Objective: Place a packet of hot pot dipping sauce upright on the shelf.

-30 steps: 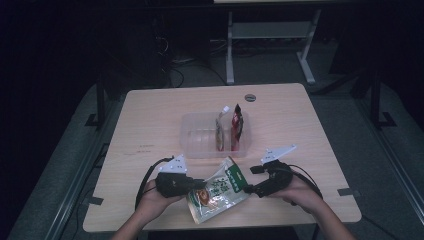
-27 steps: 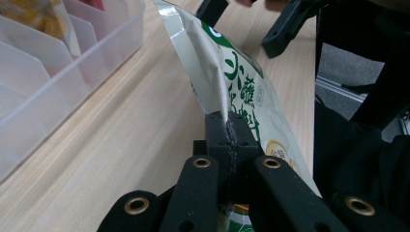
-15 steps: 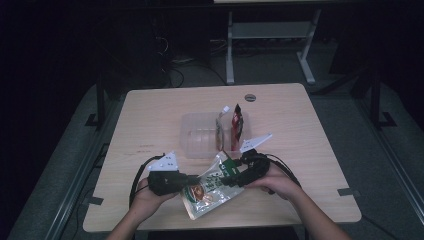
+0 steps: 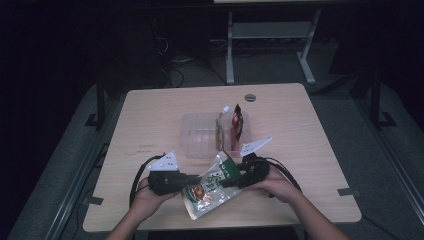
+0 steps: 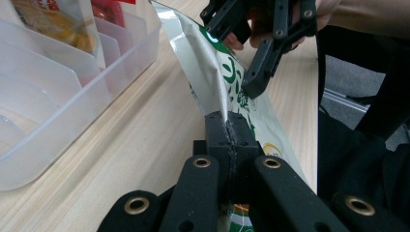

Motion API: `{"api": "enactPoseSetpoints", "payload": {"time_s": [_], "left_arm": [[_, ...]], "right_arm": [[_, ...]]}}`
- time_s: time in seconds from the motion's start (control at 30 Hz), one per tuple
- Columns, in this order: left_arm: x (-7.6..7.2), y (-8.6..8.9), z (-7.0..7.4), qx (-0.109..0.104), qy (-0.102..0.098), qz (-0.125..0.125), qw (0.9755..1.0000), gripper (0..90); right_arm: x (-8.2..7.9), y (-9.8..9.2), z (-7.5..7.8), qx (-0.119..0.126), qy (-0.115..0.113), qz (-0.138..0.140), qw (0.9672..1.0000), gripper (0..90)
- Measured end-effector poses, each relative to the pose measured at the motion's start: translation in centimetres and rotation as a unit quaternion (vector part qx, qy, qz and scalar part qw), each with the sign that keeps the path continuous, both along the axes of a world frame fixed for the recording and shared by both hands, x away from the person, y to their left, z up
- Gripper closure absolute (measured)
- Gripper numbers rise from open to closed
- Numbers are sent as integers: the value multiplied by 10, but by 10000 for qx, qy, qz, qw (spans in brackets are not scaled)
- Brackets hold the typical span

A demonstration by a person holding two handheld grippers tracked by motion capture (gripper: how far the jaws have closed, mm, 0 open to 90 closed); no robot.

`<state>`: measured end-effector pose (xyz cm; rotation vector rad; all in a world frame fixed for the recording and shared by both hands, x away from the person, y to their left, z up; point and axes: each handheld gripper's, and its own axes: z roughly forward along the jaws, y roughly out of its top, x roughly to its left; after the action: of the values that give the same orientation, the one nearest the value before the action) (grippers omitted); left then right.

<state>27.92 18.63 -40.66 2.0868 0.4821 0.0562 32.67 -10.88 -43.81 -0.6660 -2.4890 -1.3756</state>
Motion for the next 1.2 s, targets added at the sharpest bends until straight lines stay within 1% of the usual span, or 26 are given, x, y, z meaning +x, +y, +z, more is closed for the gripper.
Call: {"api": "enactPoseSetpoints", "payload": {"time_s": [0.07,0.1,0.2,0.27,0.33,0.4,0.43,0.5,0.57,0.6,0.67,0.83,0.93,1.0,1.03,1.1,1.13,1.17,1.2], "left_arm": [[0,0,-1,28,-15,13,10000,900],[1,1,-2,6,-4,26,10000,900],[2,2,-2,42,3,33,10000,900],[3,3,-2,13,-11,44,10000,899],[3,4,-2,39,-36,45,10000,899],[3,4,-2,44,-32,53,10000,898],[3,4,-3,15,-50,73,10000,898],[4,4,-3,17,-73,76,9999,898],[4,4,-4,34,-86,72,9999,897],[5,5,-4,29,-84,81,9999,896],[5,5,-5,38,-79,87,9999,896],[6,4,-6,52,-138,89,9999,891],[7,4,-6,99,-188,148,9997,876],[7,6,-5,45,-195,238,9995,840],[7,8,-4,-53,-226,308,9993,824],[7,12,-1,-167,-238,396,9988,811],[7,14,1,-160,-270,424,9986,810],[7,16,2,-185,-274,394,9987,843],[7,18,3,-176,-257,385,9988,881]], "right_arm": [[0,-1,1,82,6,-22,10000,492],[1,-2,1,71,-7,1,10000,508],[0,-3,2,82,10,21,10000,557],[0,-3,3,128,32,32,9999,583],[0,-4,4,189,57,70,9998,626],[0,-4,4,208,51,87,9997,640],[0,-4,4,222,58,95,9997,654],[0,-4,4,260,118,168,9995,712],[0,-4,4,293,142,221,9992,747],[1,-4,4,318,175,267,9990,790],[1,-4,5,301,192,319,9989,823],[1,-5,5,303,194,364,9987,881],[1,-4,5,318,128,367,9987,896],[1,-5,5,328,94,361,9988,900],[1,-5,6,325,82,334,9989,900],[1,-5,6,253,64,309,9992,900],[1,-6,6,296,110,298,9991,900],[1,-6,7,352,159,310,9988,900],[1,-7,8,374,133,308,9987,900]]}}
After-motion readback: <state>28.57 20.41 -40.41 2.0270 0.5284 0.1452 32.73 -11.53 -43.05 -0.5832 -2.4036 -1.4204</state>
